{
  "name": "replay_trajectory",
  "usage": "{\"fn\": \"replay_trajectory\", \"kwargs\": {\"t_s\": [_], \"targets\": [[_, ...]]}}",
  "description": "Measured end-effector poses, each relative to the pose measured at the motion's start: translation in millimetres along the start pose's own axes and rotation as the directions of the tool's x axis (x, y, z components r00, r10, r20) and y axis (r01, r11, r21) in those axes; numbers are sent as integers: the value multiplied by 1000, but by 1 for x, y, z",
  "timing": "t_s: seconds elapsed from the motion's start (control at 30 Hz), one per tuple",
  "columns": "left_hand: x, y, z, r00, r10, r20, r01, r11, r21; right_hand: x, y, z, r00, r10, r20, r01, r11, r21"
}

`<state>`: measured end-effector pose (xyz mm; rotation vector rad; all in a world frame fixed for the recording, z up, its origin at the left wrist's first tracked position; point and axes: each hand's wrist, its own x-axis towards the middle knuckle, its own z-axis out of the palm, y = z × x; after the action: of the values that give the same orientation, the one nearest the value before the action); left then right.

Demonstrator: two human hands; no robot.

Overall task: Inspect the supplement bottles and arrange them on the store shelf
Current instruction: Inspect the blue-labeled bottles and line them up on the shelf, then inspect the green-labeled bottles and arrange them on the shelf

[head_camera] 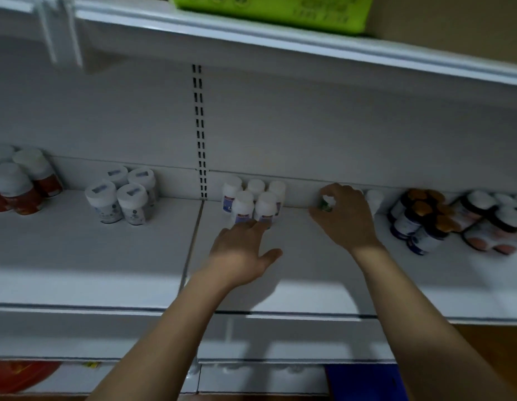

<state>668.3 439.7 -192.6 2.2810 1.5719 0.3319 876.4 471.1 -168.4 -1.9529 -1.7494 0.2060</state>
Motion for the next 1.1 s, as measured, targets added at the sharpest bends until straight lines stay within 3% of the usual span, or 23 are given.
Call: {"fn": "replay_trajectory", "kwargs": {"t_s": [0.27,0.4,0.63,0.9,1.1], "targets": [[24,73,34,999,52,-4,-52,998,20,-28,99,-12,984,125,124,-129,991,33],[36,104,49,999,50,-10,-49,998,51,-27,135,-10,981,118,152,-132,987,89],[52,139,65,999,-40,-10,41,993,110,11,160,-9,999,37,26,-40,992,122],[46,159,75,989,-111,-96,123,984,131,47,159,-2,1000,15,-1,-15,999,-38],[27,175,86,974,-101,-204,131,982,139,30,170,-13,999,44,4,-44,983,178]]}}
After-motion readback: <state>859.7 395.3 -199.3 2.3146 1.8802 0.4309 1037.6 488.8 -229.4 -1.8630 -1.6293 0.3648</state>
